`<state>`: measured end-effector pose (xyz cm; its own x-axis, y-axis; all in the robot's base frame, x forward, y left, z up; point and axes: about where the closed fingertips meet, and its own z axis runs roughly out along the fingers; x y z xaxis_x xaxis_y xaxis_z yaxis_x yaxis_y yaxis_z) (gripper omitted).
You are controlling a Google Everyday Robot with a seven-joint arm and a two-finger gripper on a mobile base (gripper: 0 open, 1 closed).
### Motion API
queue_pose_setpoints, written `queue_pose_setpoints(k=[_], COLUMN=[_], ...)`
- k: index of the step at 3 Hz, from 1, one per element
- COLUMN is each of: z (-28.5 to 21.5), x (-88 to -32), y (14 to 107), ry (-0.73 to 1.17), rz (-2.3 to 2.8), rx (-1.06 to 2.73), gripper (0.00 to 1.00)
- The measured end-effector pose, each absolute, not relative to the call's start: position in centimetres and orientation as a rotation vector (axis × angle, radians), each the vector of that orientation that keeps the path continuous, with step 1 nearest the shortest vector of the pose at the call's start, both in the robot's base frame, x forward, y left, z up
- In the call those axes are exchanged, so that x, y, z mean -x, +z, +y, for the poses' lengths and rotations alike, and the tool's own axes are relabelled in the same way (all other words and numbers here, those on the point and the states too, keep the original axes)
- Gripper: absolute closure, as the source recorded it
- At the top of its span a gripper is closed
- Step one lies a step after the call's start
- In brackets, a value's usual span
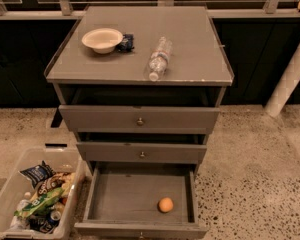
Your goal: Pick orange from bottom drawer and place on counter
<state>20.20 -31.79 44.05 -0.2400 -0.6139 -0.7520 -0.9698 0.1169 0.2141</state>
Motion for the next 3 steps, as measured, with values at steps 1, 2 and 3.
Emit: queue_pose_setpoints(k=[1,2,3], z=[-28.7,-29.1,-29.1], x=[-26.0,-27.6,-27.5], y=[44.1,43.2,43.2], ry=[0.866,0.786,0.786], rz=[1.858,1.882,1.883], rx=[1.475,1.466,1.466], gripper=[0.0,0.0,0.0])
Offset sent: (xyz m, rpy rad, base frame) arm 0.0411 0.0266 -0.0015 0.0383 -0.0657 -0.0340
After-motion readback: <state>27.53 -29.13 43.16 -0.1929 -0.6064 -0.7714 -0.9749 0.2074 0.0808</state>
